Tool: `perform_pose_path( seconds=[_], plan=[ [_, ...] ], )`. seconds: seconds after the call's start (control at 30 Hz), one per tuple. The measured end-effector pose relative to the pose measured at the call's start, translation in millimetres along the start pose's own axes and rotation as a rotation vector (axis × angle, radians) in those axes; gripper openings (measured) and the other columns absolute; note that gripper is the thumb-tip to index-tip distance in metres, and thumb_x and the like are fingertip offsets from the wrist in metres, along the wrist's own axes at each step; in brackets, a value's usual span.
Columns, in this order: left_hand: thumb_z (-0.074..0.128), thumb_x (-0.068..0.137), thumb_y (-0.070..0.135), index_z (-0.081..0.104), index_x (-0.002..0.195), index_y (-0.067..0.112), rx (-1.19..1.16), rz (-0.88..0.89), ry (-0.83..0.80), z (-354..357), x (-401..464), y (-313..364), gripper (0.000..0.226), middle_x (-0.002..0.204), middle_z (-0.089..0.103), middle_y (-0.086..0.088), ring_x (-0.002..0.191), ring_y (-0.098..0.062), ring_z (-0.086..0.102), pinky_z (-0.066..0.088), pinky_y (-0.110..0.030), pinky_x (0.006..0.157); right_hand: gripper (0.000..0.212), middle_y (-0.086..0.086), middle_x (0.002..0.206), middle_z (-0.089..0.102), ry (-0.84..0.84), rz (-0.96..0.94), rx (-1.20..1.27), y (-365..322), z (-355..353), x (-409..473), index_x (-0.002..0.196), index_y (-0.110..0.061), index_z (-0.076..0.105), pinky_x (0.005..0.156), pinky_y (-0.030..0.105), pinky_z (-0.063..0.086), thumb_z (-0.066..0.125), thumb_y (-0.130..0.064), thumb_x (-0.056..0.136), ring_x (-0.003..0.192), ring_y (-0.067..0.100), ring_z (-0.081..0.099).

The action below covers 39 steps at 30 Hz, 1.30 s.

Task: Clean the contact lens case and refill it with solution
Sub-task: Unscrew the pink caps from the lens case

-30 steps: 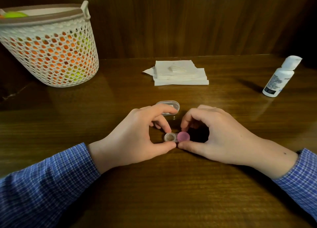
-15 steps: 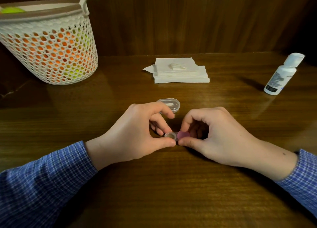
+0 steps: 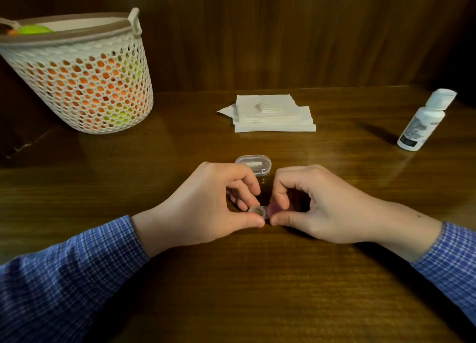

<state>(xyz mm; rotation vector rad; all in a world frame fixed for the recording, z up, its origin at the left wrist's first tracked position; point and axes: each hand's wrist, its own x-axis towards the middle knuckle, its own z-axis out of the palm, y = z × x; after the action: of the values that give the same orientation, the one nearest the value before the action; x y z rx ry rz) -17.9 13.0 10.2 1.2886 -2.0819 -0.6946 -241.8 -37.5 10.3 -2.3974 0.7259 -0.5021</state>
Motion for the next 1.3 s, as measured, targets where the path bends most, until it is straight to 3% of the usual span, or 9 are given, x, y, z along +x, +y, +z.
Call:
perform_pose_path(
  seconds=[0.13, 0.2, 0.33, 0.6, 0.87, 1.1, 1.2, 1.3],
  plan=[
    [0.091, 0.074, 0.025, 0.070, 0.105, 0.018, -0.021, -0.021, 0.003, -0.2, -0.2, -0.5, 0.038, 0.087, 0.079, 0.008, 0.083, -0.005, 0.075, 0.062, -0.028, 0.077, 0.023, -0.015, 0.086, 0.071, 0.065, 0.038, -0.020, -1.5, 6.7, -4.7, 0.085, -0.028, 0.062, 0.066, 0.018, 0.055, 0.085, -0.030, 0.081, 0.083, 0.002, 0.069],
    [0.091, 0.074, 0.025, 0.070, 0.104, 0.019, -0.036, -0.023, 0.012, 0.4, -0.2, -1.0, 0.037, 0.087, 0.079, 0.009, 0.082, -0.005, 0.075, 0.062, -0.027, 0.077, 0.022, -0.019, 0.086, 0.067, 0.137, 0.072, -0.112, -5.8, 13.9, -9.4, 0.093, -0.031, 0.066, 0.063, 0.014, 0.052, 0.080, -0.044, 0.081, 0.081, -0.001, 0.064],
    [0.091, 0.074, 0.027, 0.071, 0.104, 0.020, -0.044, -0.011, 0.014, 0.7, -0.8, -3.2, 0.037, 0.087, 0.079, 0.012, 0.082, -0.005, 0.075, 0.062, -0.025, 0.076, 0.033, -0.021, 0.086, 0.064, 0.121, 0.144, -0.269, -10.4, 16.9, -10.6, 0.095, -0.036, 0.069, 0.066, 0.023, 0.056, 0.061, -0.065, 0.082, 0.079, -0.002, 0.061],
    [0.090, 0.075, 0.025, 0.069, 0.103, 0.018, -0.008, 0.029, 0.006, 0.4, -1.1, -3.3, 0.036, 0.088, 0.078, 0.010, 0.084, -0.006, 0.075, 0.061, -0.028, 0.076, 0.018, -0.017, 0.075, 0.069, 0.003, 0.122, -0.122, -5.5, 9.0, -4.6, 0.090, -0.028, 0.073, 0.056, 0.016, 0.049, 0.077, -0.046, 0.085, 0.070, 0.001, 0.065],
    [0.089, 0.076, 0.022, 0.069, 0.105, 0.014, 0.011, 0.043, 0.001, 1.2, -1.4, -2.4, 0.037, 0.090, 0.077, 0.008, 0.084, -0.007, 0.075, 0.062, -0.028, 0.076, 0.016, -0.012, 0.077, 0.070, -0.070, 0.043, -0.050, 2.7, 2.2, 1.4, 0.089, -0.025, 0.073, 0.056, 0.016, 0.048, 0.079, -0.040, 0.086, 0.069, 0.010, 0.067],
    [0.089, 0.076, 0.025, 0.069, 0.106, 0.016, 0.033, 0.028, 0.012, 2.0, -1.9, -1.0, 0.037, 0.090, 0.077, 0.011, 0.085, -0.003, 0.075, 0.061, -0.026, 0.078, 0.026, -0.016, 0.080, 0.068, -0.002, 0.074, -0.119, -3.0, 7.4, -6.0, 0.094, -0.030, 0.074, 0.057, 0.017, 0.050, 0.071, -0.054, 0.084, 0.074, 0.003, 0.065],
    [0.090, 0.075, 0.027, 0.070, 0.105, 0.018, 0.038, 0.030, 0.041, 4.4, -4.1, -0.1, 0.037, 0.089, 0.077, 0.013, 0.085, 0.000, 0.074, 0.059, -0.021, 0.079, 0.042, -0.020, 0.088, 0.063, 0.068, 0.089, -0.219, -8.4, 9.1, -10.3, 0.102, -0.032, 0.071, 0.067, 0.017, 0.053, 0.063, -0.067, 0.081, 0.085, -0.001, 0.060],
    [0.090, 0.074, 0.027, 0.069, 0.106, 0.020, 0.033, 0.021, 0.044, 4.8, -4.7, -0.7, 0.038, 0.088, 0.078, 0.014, 0.084, 0.002, 0.074, 0.059, -0.019, 0.079, 0.045, -0.021, 0.094, 0.062, 0.094, 0.119, -0.232, -11.5, 8.6, -11.3, 0.106, -0.033, 0.071, 0.070, 0.020, 0.055, 0.062, -0.068, 0.078, 0.087, 0.000, 0.060]
  ],
)
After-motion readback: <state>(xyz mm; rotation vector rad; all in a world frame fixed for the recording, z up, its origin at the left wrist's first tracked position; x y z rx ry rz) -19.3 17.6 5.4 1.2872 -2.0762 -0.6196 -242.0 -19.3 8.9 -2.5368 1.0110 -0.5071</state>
